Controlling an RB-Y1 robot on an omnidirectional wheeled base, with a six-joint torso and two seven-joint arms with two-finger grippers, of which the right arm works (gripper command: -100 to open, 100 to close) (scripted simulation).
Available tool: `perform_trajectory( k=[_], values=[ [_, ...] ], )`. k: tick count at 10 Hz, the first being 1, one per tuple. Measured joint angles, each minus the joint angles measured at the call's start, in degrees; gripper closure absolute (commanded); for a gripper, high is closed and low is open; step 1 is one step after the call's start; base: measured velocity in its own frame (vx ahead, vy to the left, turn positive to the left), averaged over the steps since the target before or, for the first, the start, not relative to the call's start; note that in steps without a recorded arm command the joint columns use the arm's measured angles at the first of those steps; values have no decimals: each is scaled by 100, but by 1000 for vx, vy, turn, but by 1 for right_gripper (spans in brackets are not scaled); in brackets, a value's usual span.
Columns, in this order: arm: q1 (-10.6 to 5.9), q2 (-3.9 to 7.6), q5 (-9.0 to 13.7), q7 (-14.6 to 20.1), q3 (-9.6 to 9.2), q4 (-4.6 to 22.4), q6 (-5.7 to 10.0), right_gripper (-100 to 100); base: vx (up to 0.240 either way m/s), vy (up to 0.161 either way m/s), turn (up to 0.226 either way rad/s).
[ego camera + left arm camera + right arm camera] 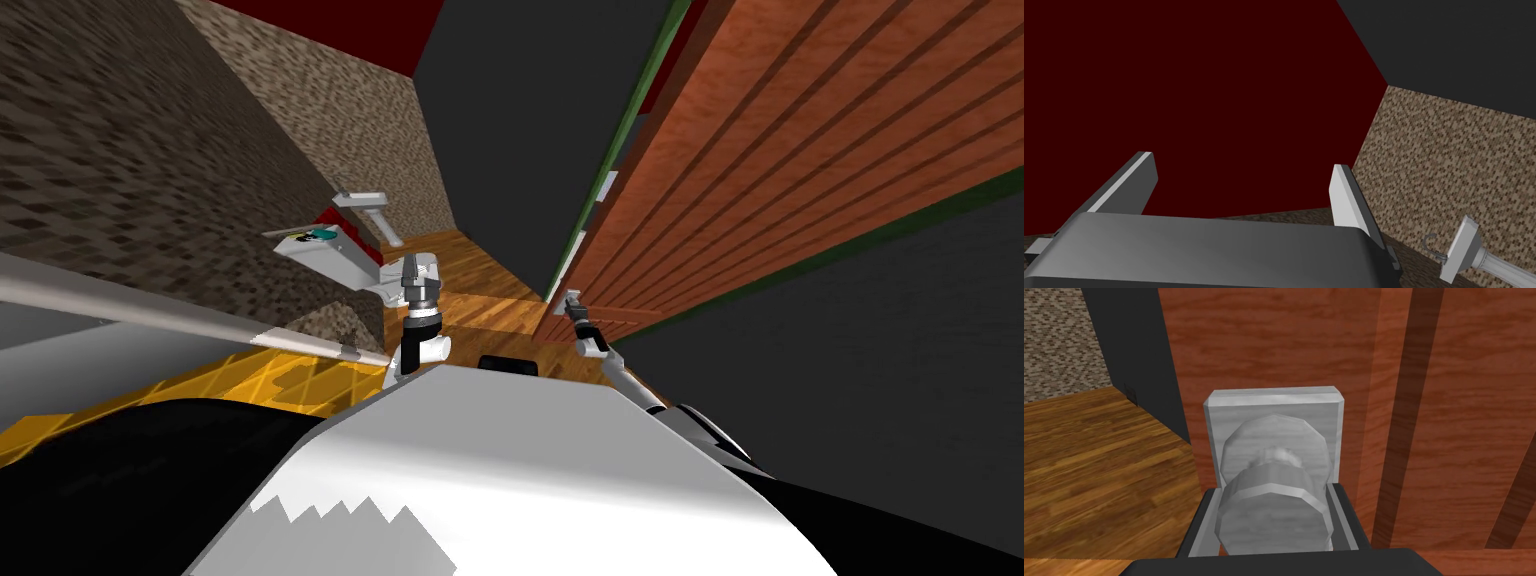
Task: Pull the door open
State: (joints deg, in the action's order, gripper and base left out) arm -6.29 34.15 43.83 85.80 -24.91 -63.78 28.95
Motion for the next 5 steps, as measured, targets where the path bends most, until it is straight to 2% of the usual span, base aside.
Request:
perform_trajectory(
  k=[2,3,5],
  values=[
    [54,124,-14,111,-120,-92,57,100,-116,-64,43],
    [71,122,-18,121,-143,-90,48,100,-128,-57,103],
    [108,245,-22,210,-224,-158,104,100,-173,-108,105]
  ],
)
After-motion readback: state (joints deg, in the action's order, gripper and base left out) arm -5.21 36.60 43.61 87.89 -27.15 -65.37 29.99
